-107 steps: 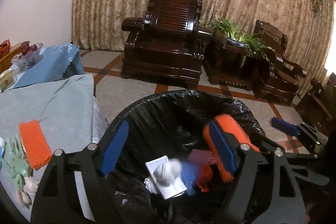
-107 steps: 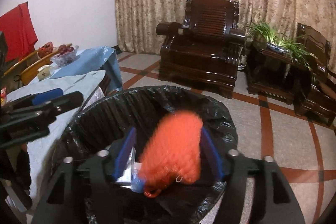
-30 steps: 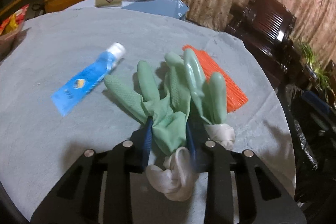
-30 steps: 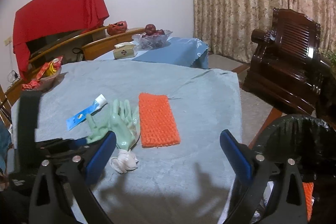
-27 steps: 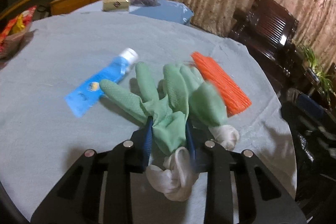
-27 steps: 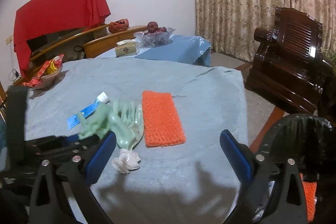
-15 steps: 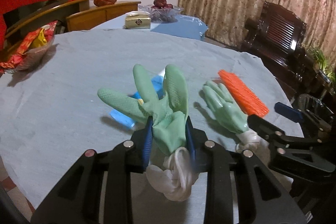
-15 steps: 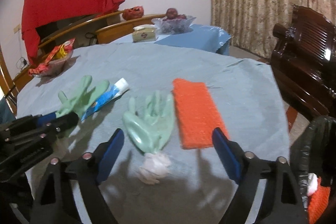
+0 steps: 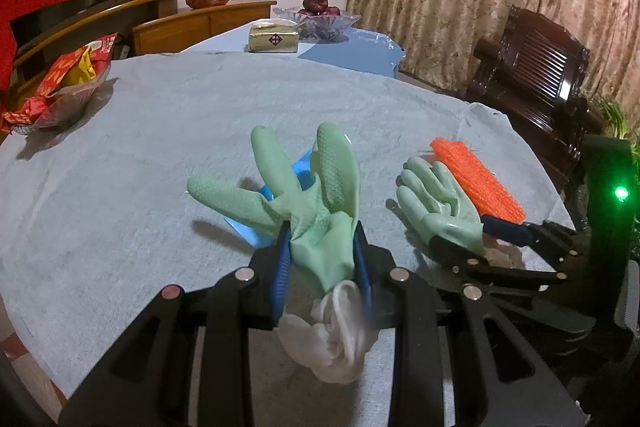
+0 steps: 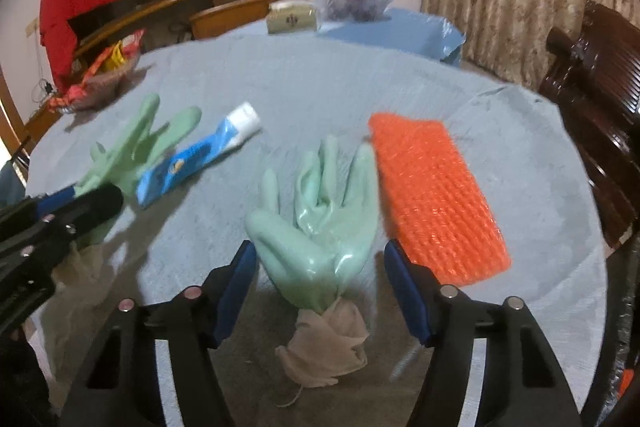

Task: Collect trash
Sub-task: 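Grasp the second green glove with the right gripper while the left gripper lifts its glove, then carry both gloves over the black bin and open both grippers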

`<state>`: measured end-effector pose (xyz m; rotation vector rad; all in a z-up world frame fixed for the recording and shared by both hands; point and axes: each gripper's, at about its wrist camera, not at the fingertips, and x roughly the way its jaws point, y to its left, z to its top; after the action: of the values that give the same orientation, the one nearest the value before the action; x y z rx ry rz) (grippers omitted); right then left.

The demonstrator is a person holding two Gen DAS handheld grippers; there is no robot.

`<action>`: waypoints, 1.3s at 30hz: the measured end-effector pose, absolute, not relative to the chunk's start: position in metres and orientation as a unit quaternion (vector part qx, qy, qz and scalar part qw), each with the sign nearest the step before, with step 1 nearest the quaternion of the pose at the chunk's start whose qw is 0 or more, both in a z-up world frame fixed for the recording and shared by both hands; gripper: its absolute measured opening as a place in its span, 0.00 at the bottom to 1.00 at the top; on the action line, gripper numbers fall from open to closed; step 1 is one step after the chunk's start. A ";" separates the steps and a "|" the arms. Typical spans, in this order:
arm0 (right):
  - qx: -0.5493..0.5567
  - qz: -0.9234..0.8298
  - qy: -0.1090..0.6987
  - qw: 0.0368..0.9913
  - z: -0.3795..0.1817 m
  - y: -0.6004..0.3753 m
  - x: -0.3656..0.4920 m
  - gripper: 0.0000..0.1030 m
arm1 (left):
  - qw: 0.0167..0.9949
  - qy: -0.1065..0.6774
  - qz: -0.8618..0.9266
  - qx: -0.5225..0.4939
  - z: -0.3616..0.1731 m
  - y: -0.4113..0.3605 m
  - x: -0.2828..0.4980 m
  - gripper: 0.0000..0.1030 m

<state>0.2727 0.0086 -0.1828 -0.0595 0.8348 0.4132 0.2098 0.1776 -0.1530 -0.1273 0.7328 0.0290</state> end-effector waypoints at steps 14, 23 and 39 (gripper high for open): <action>-0.005 0.239 0.366 0.900 -0.149 0.003 0.249 0.30 | 0.936 0.349 0.012 -0.053 -0.140 0.172 0.204 0.27; 0.020 0.231 0.314 0.921 -0.098 -0.028 0.220 0.30 | 0.943 0.330 -0.011 -0.045 -0.114 0.146 0.193 0.27; 0.040 0.187 0.265 0.945 -0.047 -0.098 0.172 0.30 | 0.952 0.297 -0.067 -0.035 -0.066 0.078 0.167 0.27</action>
<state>0.1724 -0.0983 -0.0466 0.0813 0.5393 0.3803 0.1666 0.0781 -0.0657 -0.0702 0.6027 -0.1356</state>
